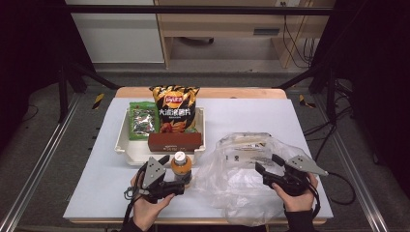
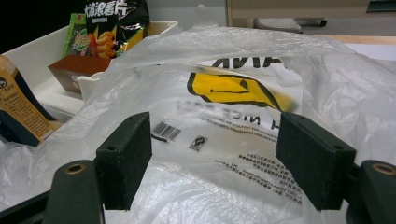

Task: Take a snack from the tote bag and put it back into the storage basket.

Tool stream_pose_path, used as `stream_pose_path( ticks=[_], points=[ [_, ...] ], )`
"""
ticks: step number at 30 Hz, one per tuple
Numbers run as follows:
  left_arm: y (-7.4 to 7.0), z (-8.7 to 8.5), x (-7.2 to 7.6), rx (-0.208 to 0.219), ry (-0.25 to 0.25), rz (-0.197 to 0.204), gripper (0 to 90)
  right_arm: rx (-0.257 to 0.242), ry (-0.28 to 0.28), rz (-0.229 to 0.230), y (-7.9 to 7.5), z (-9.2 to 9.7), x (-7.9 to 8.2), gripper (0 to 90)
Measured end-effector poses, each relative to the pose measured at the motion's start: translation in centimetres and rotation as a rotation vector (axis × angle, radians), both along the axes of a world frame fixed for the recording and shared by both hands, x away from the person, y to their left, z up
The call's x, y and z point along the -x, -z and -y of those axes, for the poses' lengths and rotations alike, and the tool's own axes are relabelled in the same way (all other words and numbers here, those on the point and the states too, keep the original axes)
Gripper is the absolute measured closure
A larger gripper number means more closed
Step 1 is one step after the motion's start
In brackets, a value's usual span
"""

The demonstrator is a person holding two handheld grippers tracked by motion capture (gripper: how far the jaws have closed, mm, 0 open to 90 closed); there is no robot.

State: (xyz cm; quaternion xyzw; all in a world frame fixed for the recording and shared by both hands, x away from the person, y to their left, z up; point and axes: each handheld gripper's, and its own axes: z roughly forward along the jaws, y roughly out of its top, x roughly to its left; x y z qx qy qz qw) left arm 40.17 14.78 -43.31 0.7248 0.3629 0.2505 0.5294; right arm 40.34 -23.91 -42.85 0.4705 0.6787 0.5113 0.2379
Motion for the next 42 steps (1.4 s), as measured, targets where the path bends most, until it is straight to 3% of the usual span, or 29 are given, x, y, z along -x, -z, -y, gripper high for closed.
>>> stream_pose_path(
  ticks=[7,17,25,42],
  points=[
    [-0.10,0.95,-0.28,0.014,-0.015,0.010,16.7,0.003,0.004,-0.008,0.19,0.10,-0.09,27.2],
    [-0.17,0.98,-0.25,0.018,-0.020,0.007,29.4,0.003,0.006,-0.009,0.22,0.20,-0.14,27.2],
    [-0.54,0.98,-0.36,0.003,-0.020,-0.021,29.8,0.004,0.008,-0.014,0.31,0.24,-0.13,27.2],
    [-0.49,0.92,-0.55,-0.031,-0.002,-0.038,26.3,0.020,0.003,-0.022,0.46,0.02,-0.16,26.7]
  ],
)
